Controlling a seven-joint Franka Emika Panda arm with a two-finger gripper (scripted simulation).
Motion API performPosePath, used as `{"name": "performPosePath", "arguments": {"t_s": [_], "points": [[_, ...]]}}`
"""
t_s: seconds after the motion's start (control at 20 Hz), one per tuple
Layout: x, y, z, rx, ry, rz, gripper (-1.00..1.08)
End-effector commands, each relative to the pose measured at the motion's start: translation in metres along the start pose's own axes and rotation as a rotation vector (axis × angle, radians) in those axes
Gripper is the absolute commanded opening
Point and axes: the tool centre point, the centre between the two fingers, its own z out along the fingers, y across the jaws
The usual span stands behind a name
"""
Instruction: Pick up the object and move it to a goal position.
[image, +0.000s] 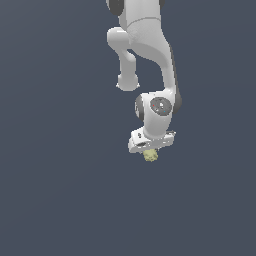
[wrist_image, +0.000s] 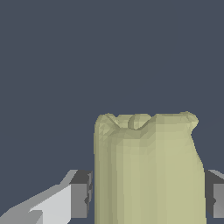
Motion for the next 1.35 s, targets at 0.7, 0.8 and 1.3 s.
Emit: {"name": "performPosePath", "arguments": {"t_s": [0.7,0.8,1.3], "points": [[-0.098,-0.04,-0.012,0.0,0.0,0.0,-1.0],[-0.106,-0.044,-0.013,0.0,0.0,0.0,-1.0],[-0.124,-0.052,-0.015,0.0,0.0,0.0,-1.0]]}}
